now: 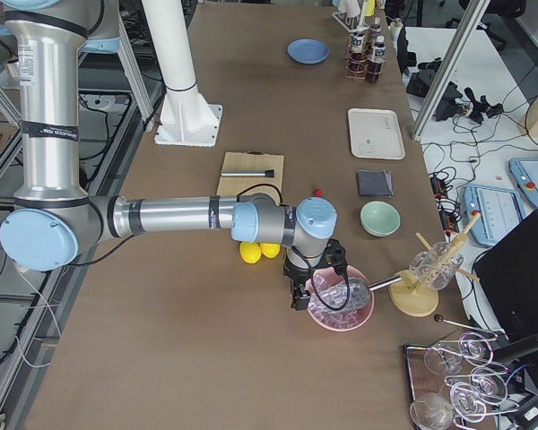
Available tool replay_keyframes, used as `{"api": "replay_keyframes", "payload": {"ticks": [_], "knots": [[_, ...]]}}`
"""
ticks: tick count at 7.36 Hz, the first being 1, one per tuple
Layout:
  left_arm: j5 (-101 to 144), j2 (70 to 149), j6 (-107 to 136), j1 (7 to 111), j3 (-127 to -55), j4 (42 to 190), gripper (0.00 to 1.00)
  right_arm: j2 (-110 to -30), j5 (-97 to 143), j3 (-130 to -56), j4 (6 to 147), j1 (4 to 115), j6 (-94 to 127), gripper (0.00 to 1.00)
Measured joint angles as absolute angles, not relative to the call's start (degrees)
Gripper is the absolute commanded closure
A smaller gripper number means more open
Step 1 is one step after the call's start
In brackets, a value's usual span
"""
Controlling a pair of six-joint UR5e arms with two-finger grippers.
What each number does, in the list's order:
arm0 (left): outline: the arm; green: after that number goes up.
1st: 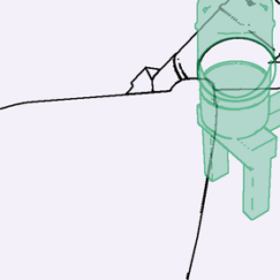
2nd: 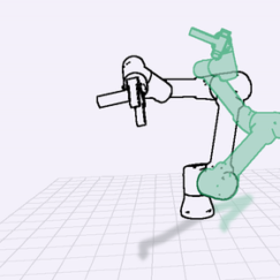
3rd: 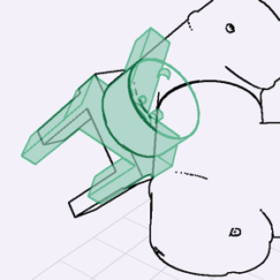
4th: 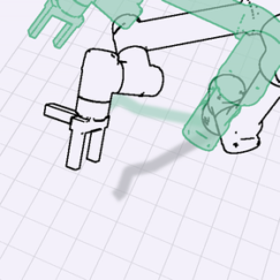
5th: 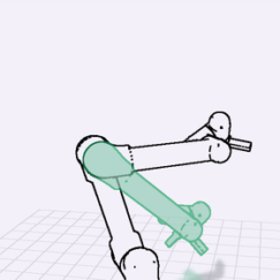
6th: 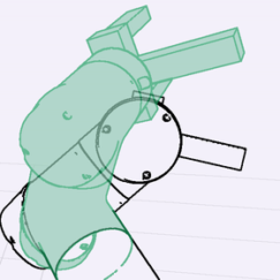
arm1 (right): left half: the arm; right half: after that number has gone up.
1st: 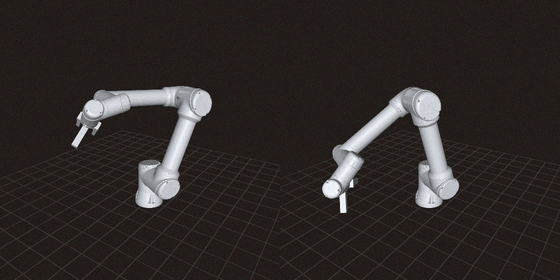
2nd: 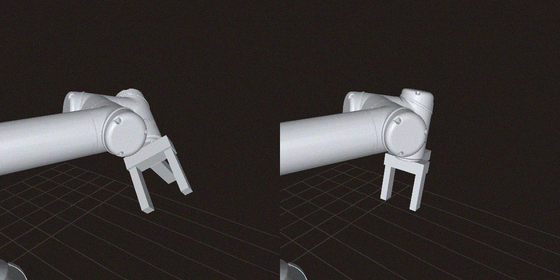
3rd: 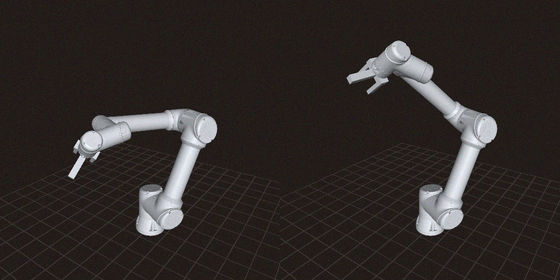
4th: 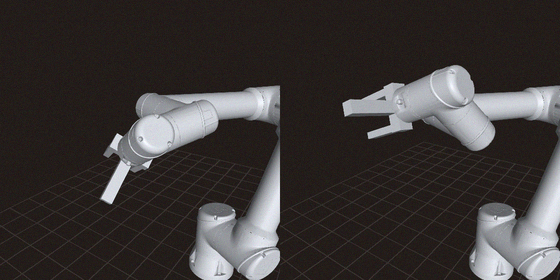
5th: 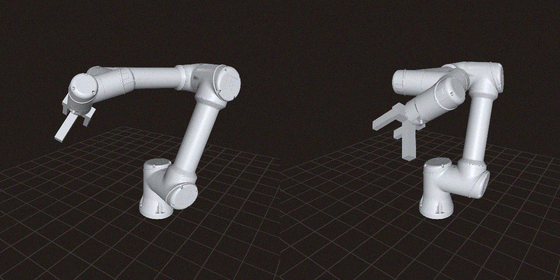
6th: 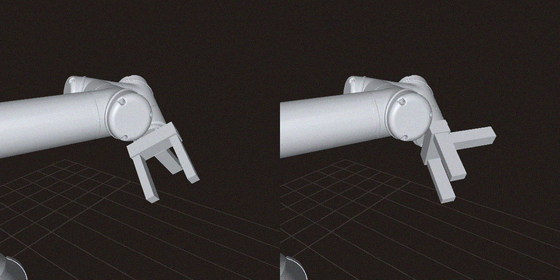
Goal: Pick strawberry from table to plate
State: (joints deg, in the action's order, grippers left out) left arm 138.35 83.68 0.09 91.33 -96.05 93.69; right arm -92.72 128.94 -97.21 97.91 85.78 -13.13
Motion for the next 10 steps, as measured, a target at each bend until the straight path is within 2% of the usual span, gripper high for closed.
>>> {"api": "replay_keyframes", "payload": {"ticks": [10], "knots": [[138.53,84.9,0.15,92.4,-96.57,95.8,0.02,-92.81,129.02,-96.37,97.91,85.78,-13.1,0.0]]}}
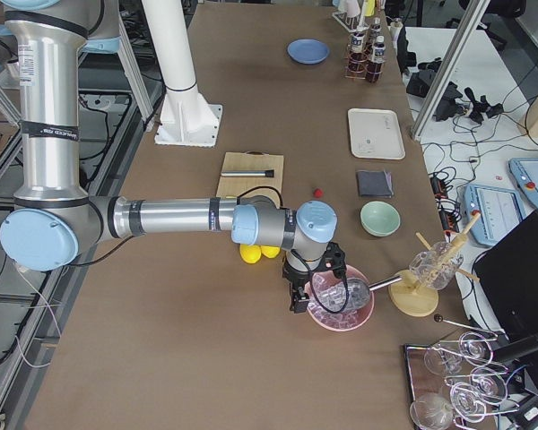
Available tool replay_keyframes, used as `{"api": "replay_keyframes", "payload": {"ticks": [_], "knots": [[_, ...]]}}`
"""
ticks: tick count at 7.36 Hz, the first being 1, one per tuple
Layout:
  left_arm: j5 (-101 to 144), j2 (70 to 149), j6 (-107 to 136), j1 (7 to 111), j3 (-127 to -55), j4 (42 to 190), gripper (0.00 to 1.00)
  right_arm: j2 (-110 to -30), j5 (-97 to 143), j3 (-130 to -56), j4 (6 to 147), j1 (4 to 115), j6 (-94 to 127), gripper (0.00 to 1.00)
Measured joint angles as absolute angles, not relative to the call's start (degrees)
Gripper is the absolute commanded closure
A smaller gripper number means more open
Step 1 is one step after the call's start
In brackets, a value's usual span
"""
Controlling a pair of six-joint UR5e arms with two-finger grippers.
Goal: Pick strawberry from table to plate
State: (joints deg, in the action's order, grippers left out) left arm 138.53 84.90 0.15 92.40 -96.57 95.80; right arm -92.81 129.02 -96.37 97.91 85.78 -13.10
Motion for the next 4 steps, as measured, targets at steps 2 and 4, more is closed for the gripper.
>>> {"api": "replay_keyframes", "payload": {"ticks": [2,4], "knots": [[138.81,85.31,0.2,92.41,-96.64,96.18,0.02,-92.28,129.04,-96.68,97.91,85.78,-13.04,0.0],[138.79,86.23,0.41,92.32,-96.38,100.98,0.02,-90.03,130.38,-97.82,97.07,85.78,-12.92,0.0]]}}
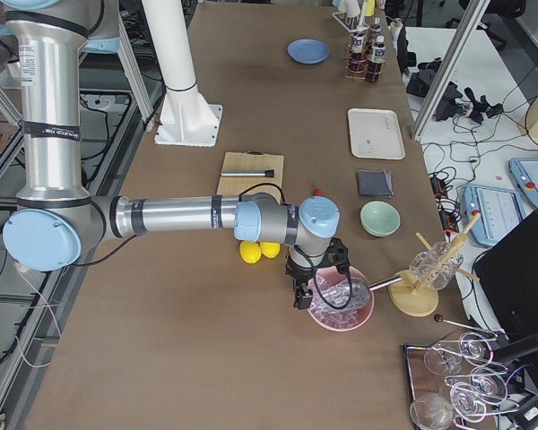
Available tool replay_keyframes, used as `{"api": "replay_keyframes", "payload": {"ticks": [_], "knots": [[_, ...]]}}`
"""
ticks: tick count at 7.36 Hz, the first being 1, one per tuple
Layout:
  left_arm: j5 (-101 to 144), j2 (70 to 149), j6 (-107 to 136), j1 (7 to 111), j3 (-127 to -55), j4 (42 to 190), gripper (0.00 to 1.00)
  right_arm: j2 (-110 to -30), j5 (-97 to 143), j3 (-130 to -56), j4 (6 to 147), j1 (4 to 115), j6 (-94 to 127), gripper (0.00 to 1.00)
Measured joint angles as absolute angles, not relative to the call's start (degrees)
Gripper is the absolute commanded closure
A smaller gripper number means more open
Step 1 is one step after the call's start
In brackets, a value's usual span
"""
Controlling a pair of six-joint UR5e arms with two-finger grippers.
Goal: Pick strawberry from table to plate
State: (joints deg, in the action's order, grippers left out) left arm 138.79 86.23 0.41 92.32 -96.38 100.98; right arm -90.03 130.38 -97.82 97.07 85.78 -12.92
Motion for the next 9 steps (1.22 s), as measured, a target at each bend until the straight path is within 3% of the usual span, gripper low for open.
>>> {"api": "replay_keyframes", "payload": {"ticks": [4,6,9], "knots": [[138.52,91.49,4.67,88.51,-89.69,111.55,0.01,-86.3,135.12,-100.56,93.95,82.52,-8.43,0.0],[138.5,92.79,9.16,84.45,-86.13,113.27,0.02,-84.37,134.13,-103.68,93.83,76.86,3.78,0.0],[137.97,95.88,21.36,76.84,-75.73,127.56,0.03,-83.18,130.78,-106.09,92.02,70.69,15.76,0.01]]}}
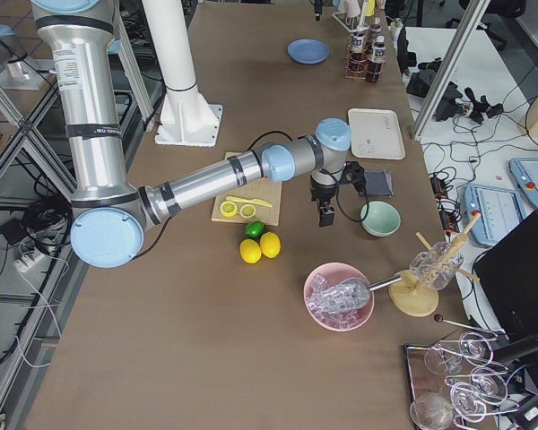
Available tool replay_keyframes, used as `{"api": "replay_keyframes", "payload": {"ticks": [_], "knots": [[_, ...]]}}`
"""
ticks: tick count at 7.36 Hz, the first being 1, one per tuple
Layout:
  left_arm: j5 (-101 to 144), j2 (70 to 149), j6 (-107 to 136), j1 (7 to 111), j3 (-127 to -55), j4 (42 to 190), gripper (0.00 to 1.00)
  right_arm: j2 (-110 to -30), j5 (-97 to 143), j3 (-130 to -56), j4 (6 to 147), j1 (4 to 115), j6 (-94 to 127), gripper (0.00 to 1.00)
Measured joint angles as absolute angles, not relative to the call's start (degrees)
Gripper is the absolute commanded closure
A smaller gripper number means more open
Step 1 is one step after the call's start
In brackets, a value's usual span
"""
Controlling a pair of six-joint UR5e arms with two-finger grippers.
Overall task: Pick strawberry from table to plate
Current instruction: 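Push the blue plate inward with the left gripper while the right arm moves out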
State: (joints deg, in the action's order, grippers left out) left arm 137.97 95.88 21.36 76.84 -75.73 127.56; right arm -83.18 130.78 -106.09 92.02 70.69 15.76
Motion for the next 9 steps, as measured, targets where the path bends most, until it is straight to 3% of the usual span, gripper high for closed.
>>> {"api": "replay_keyframes", "payload": {"ticks": [4,6,7,9], "knots": [[135.68,96.8,26.37,70.28,-69.32,136.18,0.1,-83.06,127.7,-106.04,84.73,65.9,25.43,0.0],[135.91,96.81,26.5,69.66,-67.34,138.26,0.23,-83.06,127.08,-106.08,84.5,65.7,25.69,0.0],[136.0,96.8,26.53,69.44,-67.05,138.56,0.49,-83.06,126.97,-106.14,84.47,65.68,25.71,0.0],[136.05,96.82,26.49,68.27,-66.92,138.94,0.89,-83.06,126.92,-106.17,84.4,65.67,25.74,0.0]]}}
